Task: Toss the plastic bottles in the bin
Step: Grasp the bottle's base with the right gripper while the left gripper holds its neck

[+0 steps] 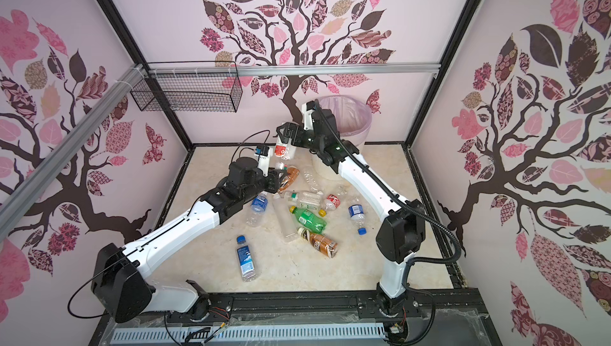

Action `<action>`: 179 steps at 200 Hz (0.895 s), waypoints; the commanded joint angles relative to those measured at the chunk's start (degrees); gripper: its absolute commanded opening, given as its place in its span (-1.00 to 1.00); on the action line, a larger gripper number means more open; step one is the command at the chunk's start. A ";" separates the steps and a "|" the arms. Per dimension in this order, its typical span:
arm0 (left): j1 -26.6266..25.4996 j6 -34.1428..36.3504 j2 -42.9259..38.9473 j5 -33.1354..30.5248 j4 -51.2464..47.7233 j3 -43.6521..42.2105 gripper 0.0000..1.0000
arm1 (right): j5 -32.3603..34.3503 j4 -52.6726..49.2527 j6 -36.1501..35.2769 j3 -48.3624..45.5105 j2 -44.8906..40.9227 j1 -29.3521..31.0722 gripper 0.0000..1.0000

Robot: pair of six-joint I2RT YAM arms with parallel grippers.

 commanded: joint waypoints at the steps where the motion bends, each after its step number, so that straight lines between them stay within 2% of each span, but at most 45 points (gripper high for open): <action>1: 0.08 1.14 -1.69 -0.50 2.27 -1.23 -0.24 | -0.37 0.59 0.49 2.46 1.70 -0.04 0.94; 47: 0.13 0.86 -2.23 -0.23 2.68 -1.53 -0.24 | -1.75 1.43 1.34 2.85 2.39 -0.04 0.66; 95: 0.09 0.68 -2.47 -0.58 2.97 -1.87 -0.21 | -3.71 2.84 2.92 0.67 2.05 -0.04 0.19; 160: 0.11 1.06 -2.80 -2.11 2.40 -1.43 -0.01 | -2.57 2.55 1.50 1.16 0.85 -0.05 -0.09; 179: 0.12 0.68 -2.50 -2.26 2.45 -1.46 0.06 | -2.09 3.22 1.58 0.45 0.31 -0.04 -0.11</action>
